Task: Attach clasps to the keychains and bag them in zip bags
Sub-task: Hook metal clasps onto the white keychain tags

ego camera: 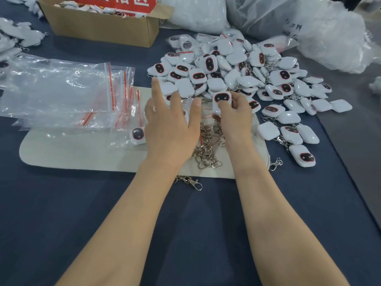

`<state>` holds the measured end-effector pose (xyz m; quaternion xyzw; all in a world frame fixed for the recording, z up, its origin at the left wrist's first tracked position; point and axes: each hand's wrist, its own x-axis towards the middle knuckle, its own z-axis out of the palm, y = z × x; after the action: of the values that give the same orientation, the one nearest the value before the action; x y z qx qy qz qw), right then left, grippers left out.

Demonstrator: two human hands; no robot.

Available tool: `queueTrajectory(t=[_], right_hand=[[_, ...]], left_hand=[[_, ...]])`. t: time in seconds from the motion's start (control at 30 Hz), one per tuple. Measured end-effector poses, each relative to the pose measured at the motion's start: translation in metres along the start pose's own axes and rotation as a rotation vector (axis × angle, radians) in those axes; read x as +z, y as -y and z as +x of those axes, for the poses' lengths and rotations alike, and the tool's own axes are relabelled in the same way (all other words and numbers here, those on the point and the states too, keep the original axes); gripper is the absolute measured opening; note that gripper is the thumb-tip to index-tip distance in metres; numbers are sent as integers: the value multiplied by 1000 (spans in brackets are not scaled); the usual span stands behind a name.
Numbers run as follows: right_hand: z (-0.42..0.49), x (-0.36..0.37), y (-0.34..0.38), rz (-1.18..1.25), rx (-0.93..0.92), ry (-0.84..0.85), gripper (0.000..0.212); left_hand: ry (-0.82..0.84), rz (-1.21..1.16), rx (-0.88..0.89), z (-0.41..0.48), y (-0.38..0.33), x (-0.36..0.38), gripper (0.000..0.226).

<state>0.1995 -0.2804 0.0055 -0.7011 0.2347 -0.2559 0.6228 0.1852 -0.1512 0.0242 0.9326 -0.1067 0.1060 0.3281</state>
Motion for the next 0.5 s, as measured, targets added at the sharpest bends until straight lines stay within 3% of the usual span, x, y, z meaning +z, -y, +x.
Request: queueTrajectory(t=[0.1,0.2,0.3,0.37,0.43,0.5], right_hand=[[0,0,-1,10,13,17,26],[0,-1,-2,26,7,6,24],[0,-1,-2,55,31,15,25],[-1,-1,-1,66,40,21,24],[-1,-1,0,73,46,25,24],[-1,0,0,75,52,31,24]], left_hand=[[-11,-138,101,5,3,4,57],[45,-289,37,6,5,6,50],[-225,-527,2,9,4,-5,21],[-309,-622,-94,15,9,-14,34],[-273,-585,-143,20,16,-18,46],[-145,-291,-127,22,22,-17,52]])
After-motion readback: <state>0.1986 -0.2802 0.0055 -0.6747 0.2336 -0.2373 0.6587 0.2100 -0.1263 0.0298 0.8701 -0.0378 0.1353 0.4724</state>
